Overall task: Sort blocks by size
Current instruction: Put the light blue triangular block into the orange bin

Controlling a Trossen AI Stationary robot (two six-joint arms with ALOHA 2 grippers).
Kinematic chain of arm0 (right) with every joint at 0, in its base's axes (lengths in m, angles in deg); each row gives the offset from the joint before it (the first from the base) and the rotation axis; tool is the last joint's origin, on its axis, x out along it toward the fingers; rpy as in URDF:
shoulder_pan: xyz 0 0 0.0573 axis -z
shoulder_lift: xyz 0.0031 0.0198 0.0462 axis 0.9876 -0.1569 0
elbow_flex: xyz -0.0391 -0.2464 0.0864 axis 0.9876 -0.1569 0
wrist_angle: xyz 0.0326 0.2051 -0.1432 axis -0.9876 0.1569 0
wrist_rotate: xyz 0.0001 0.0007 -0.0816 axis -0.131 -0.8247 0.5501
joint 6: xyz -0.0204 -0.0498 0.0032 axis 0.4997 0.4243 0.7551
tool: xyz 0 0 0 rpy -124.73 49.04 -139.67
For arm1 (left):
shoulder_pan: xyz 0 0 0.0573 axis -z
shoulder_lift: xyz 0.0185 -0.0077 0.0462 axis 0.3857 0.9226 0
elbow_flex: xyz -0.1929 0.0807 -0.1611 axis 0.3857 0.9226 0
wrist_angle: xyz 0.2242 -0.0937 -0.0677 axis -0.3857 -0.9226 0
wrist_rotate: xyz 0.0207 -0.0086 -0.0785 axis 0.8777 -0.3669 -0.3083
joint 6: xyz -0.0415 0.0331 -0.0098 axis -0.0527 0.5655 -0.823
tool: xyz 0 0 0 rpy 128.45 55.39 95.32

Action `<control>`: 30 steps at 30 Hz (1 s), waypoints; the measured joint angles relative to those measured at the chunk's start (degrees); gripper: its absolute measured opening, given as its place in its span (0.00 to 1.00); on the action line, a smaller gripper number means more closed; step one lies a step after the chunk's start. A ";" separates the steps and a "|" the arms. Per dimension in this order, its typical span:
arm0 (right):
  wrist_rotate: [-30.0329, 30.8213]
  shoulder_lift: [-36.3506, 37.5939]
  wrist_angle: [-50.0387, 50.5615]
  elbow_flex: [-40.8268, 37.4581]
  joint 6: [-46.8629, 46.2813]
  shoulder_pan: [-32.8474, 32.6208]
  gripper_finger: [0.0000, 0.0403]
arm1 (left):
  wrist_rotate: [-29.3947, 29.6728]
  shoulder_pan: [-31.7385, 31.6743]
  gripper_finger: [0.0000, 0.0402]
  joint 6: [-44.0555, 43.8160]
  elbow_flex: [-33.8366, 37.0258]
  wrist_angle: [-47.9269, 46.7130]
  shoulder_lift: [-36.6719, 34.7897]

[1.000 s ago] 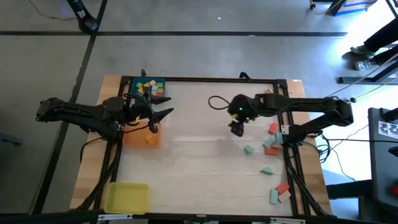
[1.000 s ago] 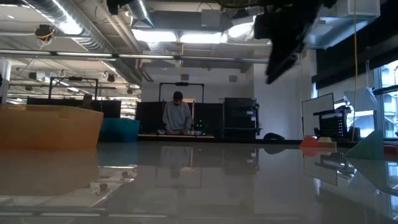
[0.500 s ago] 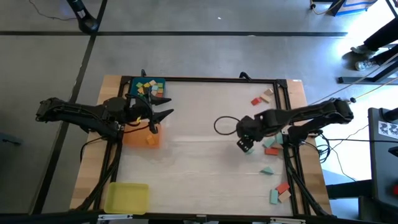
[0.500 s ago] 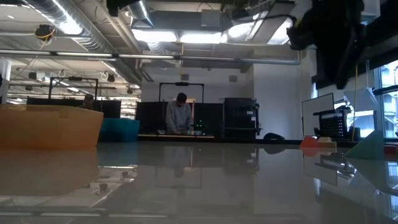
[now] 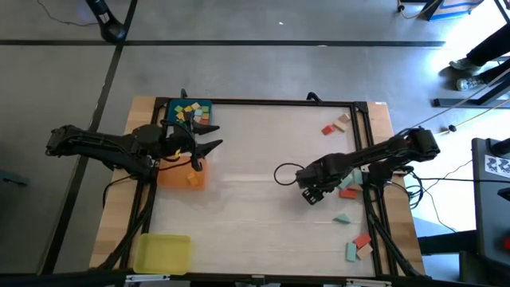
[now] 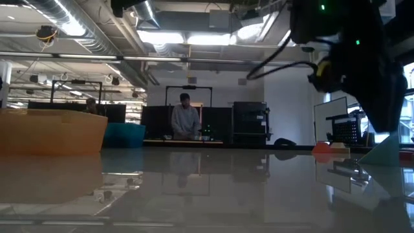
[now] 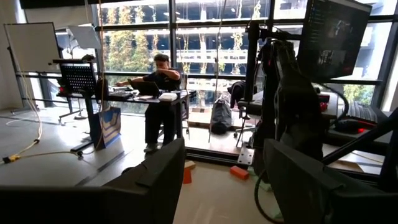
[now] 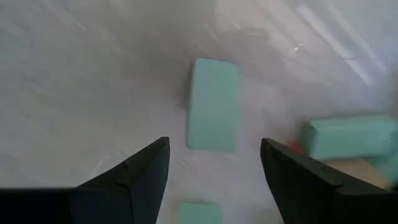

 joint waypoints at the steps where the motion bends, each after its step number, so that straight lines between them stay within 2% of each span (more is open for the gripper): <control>1: -0.50 0.00 -2.09 -1.27 0.01 0.00 0.62 | 0.00 0.00 0.51 0.00 0.00 -0.01 0.00; 13: -3.12 -0.07 -16.32 -10.35 0.42 0.48 0.61 | 0.02 -0.01 0.51 0.18 0.00 0.10 0.00; 17: -2.32 -0.07 -16.61 -11.46 1.19 0.48 0.52 | 0.03 -0.01 0.51 0.17 0.00 0.26 0.00; 22: -1.57 -0.02 -16.33 -11.58 4.44 0.50 0.33 | 0.17 -0.02 0.51 0.57 0.00 0.51 0.00; 30: -0.83 -0.04 -13.05 -8.90 11.37 0.52 0.33 | 0.15 0.00 0.51 0.74 -0.02 0.83 0.00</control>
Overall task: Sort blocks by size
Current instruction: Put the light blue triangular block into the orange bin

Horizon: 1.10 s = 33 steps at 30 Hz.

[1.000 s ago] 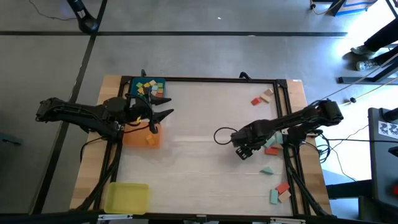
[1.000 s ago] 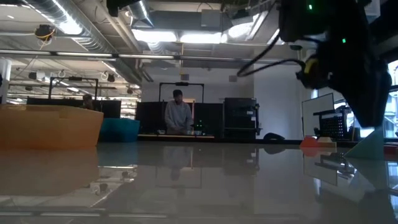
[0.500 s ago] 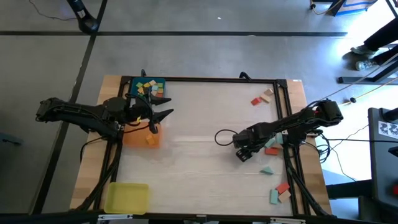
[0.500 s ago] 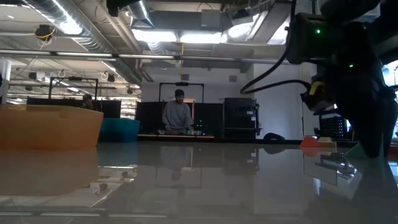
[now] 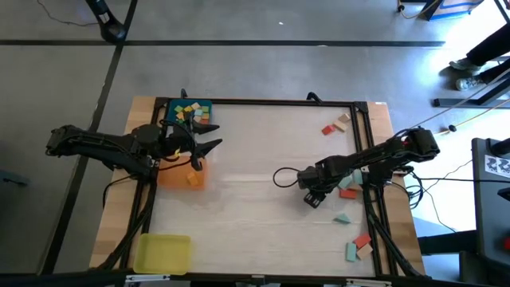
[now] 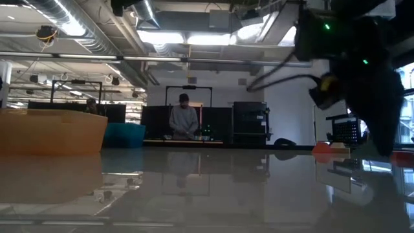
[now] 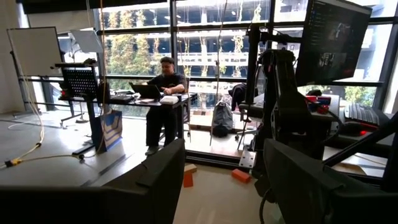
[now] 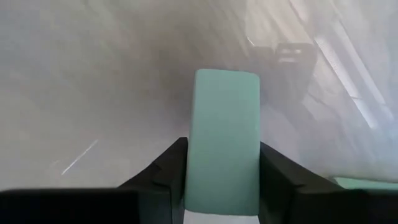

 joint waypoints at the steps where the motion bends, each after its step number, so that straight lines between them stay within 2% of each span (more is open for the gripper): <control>1: -0.16 0.00 0.46 1.09 0.60 0.00 0.34 | 0.00 -0.01 0.51 0.02 0.00 0.11 0.00; 4: -0.13 0.00 0.72 5.37 3.87 0.11 0.37 | 0.00 -0.01 0.51 0.11 0.00 0.28 -0.02; 9: 6.26 0.02 -4.82 11.40 14.01 2.39 0.34 | -0.02 -0.02 0.51 0.13 0.00 0.48 -0.02; 14: 13.42 -0.25 -21.80 12.36 26.22 6.90 0.34 | -0.04 -0.01 0.51 0.13 0.00 0.62 -0.02; 18: 13.77 -3.30 -37.21 12.03 35.03 11.45 0.36 | -0.11 0.00 0.51 -0.35 -0.02 1.73 -0.02; 21: 11.24 -7.00 -49.29 12.00 39.68 14.33 0.35 | -0.20 -0.02 0.51 -0.44 -0.09 1.99 -0.04; 27: -1.08 -17.07 -78.18 12.76 40.34 19.30 0.35 | -0.20 -0.04 0.51 -0.02 -0.09 1.44 0.17; 29: -3.55 -20.73 -81.66 15.21 40.31 20.09 0.34 | -0.20 -0.11 0.51 -0.01 -0.09 1.52 0.17; 33: -6.14 -27.56 -81.15 23.48 41.45 20.65 0.34 | -0.17 -0.16 0.51 0.77 -0.09 1.84 0.17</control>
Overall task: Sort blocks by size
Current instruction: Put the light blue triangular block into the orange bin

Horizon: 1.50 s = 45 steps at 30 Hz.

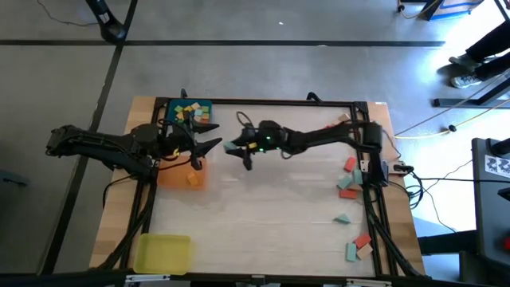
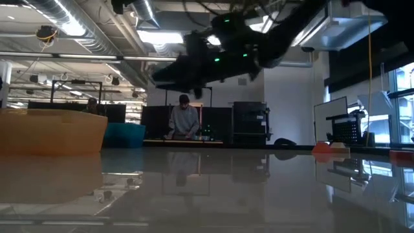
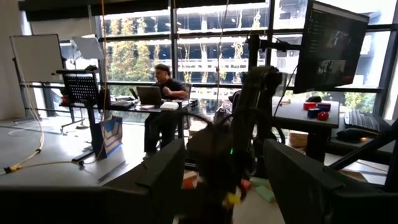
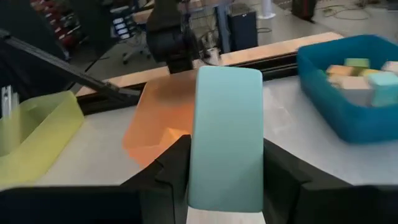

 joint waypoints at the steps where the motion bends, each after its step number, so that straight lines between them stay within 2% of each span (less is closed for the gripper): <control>1: -0.53 -1.71 0.41 1.96 0.40 -0.07 0.34 | -0.01 -0.07 0.51 0.20 0.00 0.00 0.00; 10: -1.10 -14.99 2.71 19.98 0.46 -0.24 0.34 | 0.02 -0.32 0.51 0.22 0.00 0.02 -0.02; 20: -2.70 -24.38 2.49 32.52 -0.22 -3.50 0.39 | 0.15 -0.45 0.51 0.27 0.02 -0.03 -0.01; 23: -1.28 -26.09 2.70 34.77 4.27 -4.71 0.39 | 0.13 -0.45 0.51 0.22 0.02 -0.15 -0.02; 28: 8.12 -27.59 3.26 37.35 7.71 -6.90 0.40 | 0.13 -0.45 0.51 0.24 0.04 -0.33 -0.02; 31: 11.22 -27.63 3.85 37.35 7.87 -7.88 0.43 | 0.11 -0.45 0.51 0.22 0.07 -0.46 -0.02; 39: 11.94 -27.63 6.51 37.35 8.80 -8.07 0.55 | 0.11 -0.45 0.51 0.22 0.07 -0.21 -0.02; 45: 12.97 -23.52 17.10 37.32 15.21 -8.07 0.58 | 0.10 -0.10 0.51 -0.44 0.07 -1.14 -0.02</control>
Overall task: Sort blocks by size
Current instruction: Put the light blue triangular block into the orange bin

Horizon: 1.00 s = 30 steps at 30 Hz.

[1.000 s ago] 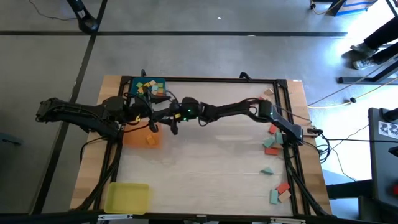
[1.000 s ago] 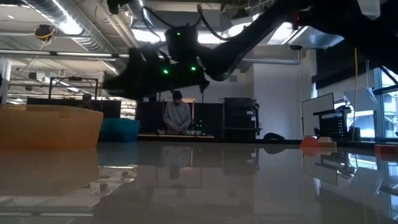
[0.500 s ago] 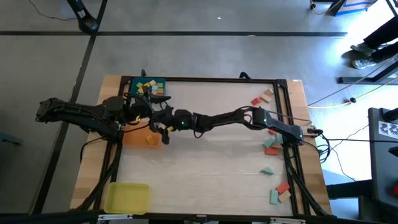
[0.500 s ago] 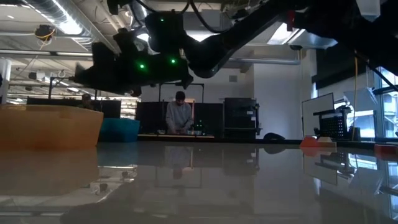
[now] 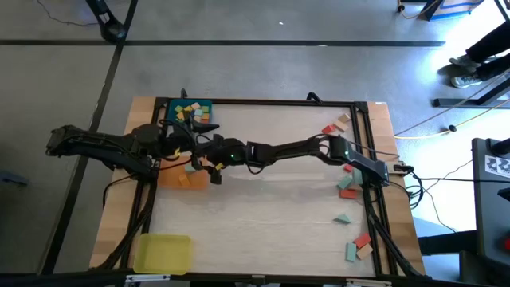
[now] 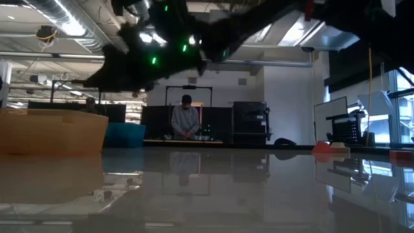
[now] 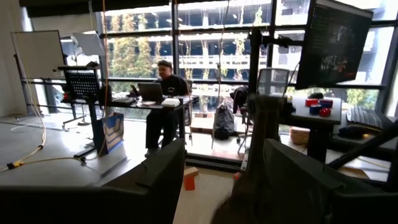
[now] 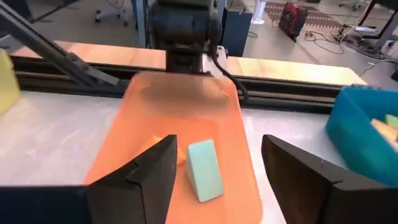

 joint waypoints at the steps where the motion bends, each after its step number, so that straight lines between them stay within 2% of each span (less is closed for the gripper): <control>1: 0.00 1.10 2.00 0.03 0.39 -0.03 0.58 | -0.02 0.23 0.51 -0.02 0.00 -0.42 0.00; 7: 0.53 5.53 15.64 -0.02 2.61 0.12 0.58 | -0.10 0.89 0.51 0.55 0.02 -0.86 -0.09; 14: 6.33 10.21 29.50 -0.01 7.05 0.22 0.58 | -0.08 0.96 0.51 0.99 0.02 -1.02 -0.21; 18: 6.93 12.50 38.81 -0.01 8.40 0.92 0.58 | -0.04 0.96 0.51 0.99 0.02 -0.94 -0.20; 30: 8.17 21.27 66.24 -0.08 6.06 3.63 0.58 | -0.01 0.96 0.51 0.84 0.02 -1.67 -0.20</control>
